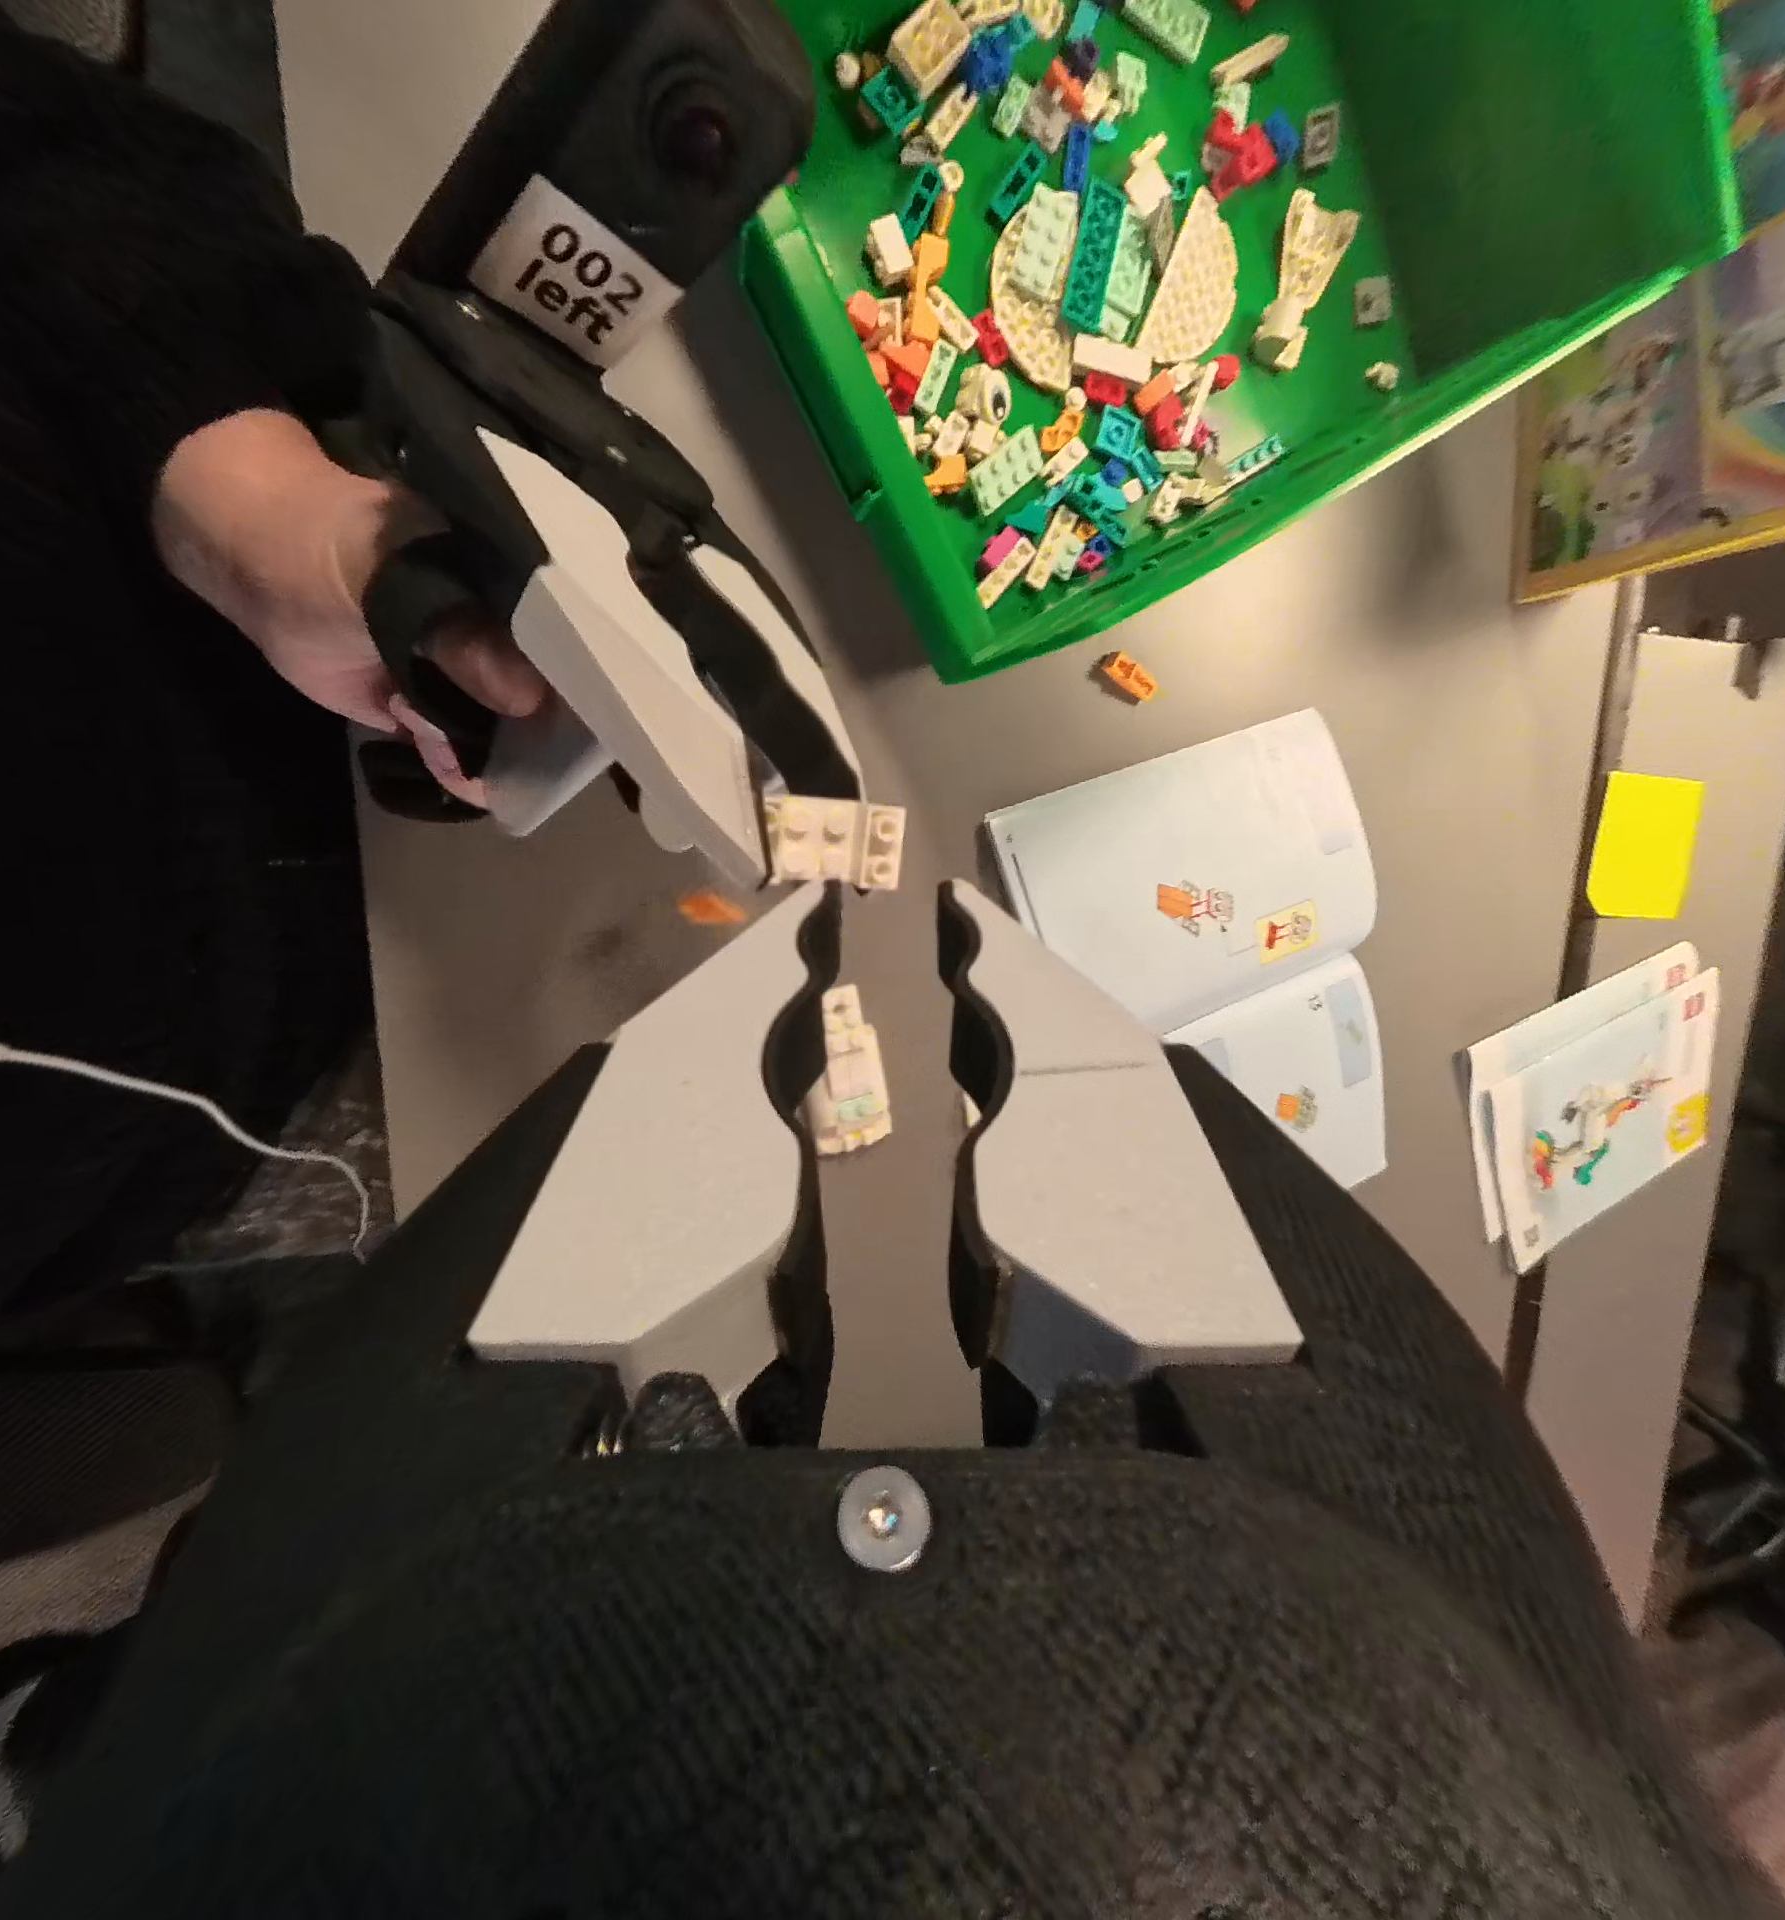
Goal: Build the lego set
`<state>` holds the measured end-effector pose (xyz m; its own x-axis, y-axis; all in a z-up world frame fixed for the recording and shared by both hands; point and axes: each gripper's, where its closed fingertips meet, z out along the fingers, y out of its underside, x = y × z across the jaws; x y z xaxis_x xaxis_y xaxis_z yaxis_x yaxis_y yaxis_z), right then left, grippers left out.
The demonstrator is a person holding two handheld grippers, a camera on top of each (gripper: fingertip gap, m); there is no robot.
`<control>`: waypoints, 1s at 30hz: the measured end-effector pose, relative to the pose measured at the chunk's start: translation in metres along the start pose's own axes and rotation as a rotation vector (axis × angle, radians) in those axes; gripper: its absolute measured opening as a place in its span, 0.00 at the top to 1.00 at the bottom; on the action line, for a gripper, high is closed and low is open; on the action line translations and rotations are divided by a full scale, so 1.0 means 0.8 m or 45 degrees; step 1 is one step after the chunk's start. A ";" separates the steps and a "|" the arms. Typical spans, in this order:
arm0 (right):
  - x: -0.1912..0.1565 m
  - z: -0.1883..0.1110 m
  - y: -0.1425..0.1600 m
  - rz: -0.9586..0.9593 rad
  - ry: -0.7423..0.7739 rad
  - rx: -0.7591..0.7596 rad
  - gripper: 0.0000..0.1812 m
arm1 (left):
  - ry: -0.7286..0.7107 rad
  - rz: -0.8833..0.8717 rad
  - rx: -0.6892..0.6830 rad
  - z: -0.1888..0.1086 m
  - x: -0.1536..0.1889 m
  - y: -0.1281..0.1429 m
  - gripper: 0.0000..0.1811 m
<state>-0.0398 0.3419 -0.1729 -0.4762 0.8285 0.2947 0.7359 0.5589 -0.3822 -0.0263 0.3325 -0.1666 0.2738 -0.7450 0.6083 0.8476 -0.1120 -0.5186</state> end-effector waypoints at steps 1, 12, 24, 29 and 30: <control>0.003 -0.001 0.001 -0.001 0.023 0.016 0.91 | -0.013 0.014 0.002 -0.001 -0.002 -0.002 0.85; -0.012 0.006 -0.002 -0.141 0.369 0.612 0.75 | -0.098 0.071 -0.029 -0.014 -0.019 -0.017 0.85; -0.024 0.020 -0.004 -0.465 0.885 0.579 0.95 | -0.050 -0.062 -0.244 -0.014 -0.003 0.017 0.87; -0.038 0.014 -0.002 -0.557 0.895 0.596 0.96 | -0.066 0.006 -0.399 -0.020 0.006 0.029 0.87; -0.039 0.013 -0.001 -0.591 0.908 0.587 0.96 | -0.079 0.027 -0.414 -0.022 0.006 0.028 0.85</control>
<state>-0.0302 0.3159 -0.1912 -0.1561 0.3907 0.9072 0.2143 0.9100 -0.3550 -0.0137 0.3146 -0.1860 0.3252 -0.7090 0.6258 0.6548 -0.3086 -0.6899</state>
